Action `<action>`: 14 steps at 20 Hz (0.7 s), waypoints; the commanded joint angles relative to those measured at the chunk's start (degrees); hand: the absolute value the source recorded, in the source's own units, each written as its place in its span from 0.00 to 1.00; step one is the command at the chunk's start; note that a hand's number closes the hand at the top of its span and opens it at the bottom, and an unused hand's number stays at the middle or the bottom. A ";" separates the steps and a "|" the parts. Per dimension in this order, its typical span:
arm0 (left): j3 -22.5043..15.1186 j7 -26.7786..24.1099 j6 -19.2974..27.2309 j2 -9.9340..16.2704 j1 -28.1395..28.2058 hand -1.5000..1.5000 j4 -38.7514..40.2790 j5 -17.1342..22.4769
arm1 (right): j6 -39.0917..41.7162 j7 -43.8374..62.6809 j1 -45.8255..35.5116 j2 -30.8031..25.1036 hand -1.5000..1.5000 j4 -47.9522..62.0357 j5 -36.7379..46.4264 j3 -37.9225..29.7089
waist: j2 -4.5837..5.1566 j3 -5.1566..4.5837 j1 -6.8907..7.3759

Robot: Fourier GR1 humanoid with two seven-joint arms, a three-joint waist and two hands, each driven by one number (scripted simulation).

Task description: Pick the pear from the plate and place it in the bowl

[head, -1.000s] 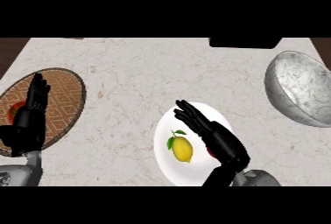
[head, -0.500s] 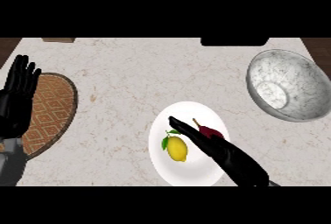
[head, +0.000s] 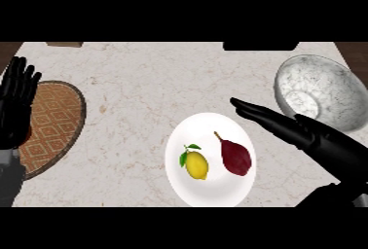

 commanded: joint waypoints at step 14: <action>1.02 0.36 -1.96 -1.12 -2.76 0.50 2.27 -0.75 | 31.29 10.22 -16.92 -13.37 0.00 10.57 -2.97 2.82 | 0.10 0.03 0.51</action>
